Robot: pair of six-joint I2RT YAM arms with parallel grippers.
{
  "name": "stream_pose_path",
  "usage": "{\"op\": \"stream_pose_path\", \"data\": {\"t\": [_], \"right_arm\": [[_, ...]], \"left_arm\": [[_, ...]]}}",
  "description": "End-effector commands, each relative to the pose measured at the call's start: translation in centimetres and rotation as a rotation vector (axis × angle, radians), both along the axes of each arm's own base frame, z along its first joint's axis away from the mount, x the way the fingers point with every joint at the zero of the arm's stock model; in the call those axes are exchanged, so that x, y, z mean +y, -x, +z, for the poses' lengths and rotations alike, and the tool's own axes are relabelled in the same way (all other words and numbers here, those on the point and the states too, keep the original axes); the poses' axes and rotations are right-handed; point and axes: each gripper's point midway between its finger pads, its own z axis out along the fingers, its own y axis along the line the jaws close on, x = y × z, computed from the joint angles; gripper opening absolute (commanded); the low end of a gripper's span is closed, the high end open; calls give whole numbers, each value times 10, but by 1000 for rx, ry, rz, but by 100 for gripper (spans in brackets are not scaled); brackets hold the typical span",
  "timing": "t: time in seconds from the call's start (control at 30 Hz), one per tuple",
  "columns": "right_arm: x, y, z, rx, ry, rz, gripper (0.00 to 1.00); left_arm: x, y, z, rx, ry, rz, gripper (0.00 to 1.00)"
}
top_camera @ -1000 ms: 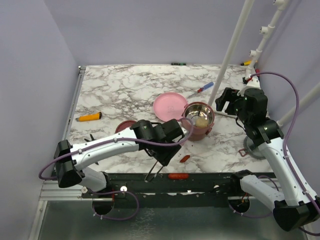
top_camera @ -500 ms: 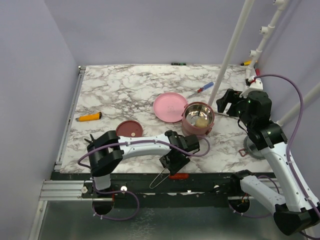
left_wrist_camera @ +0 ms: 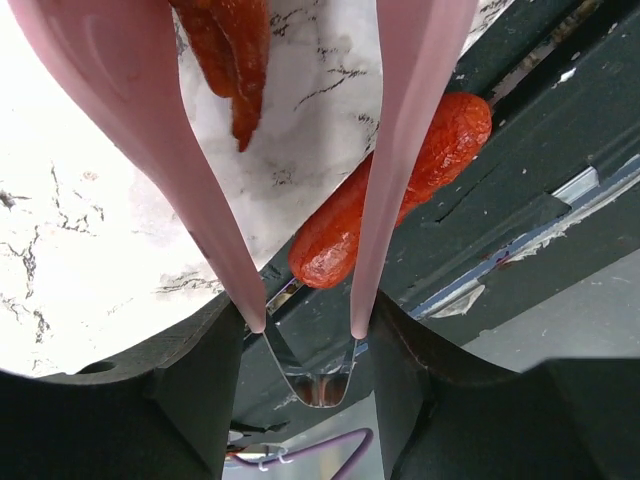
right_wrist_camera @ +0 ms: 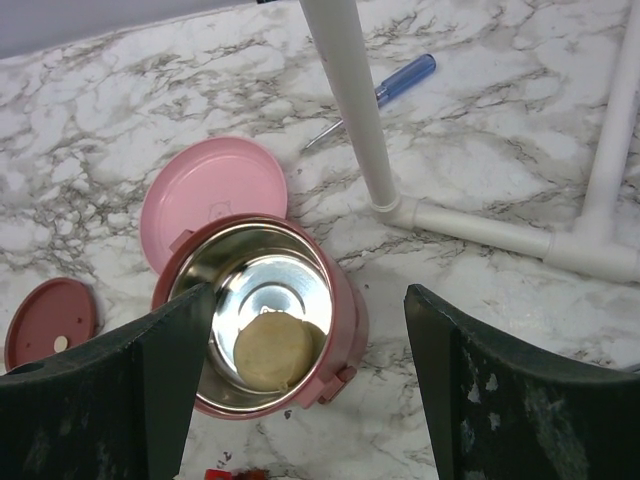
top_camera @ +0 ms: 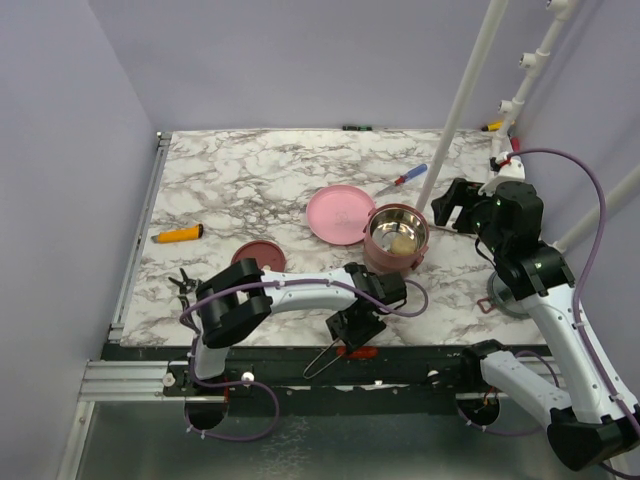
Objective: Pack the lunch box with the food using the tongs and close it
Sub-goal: Pick up the fake food at the center of the board.
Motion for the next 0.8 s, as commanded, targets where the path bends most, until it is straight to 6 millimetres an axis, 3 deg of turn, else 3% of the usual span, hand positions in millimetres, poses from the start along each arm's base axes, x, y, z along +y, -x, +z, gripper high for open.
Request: {"op": "stream_pose_path", "data": {"t": [0.0,0.23,0.47,0.77], "right_arm": [[3,0,10,-27,-7,24,81],[3,2,10,-35,-6,29,81],[3,4,15,-51,-5,36,82],[4,5,14,-53,-11,41,82]], "left_arm": [[0,-3,0,-10,-36,-21,51],[12,-18,-2,-85,-128,-15,50],[15,-15,-4,-69,-152,-26,49],[15,-12,-8,-59,-188,-70,40]]}}
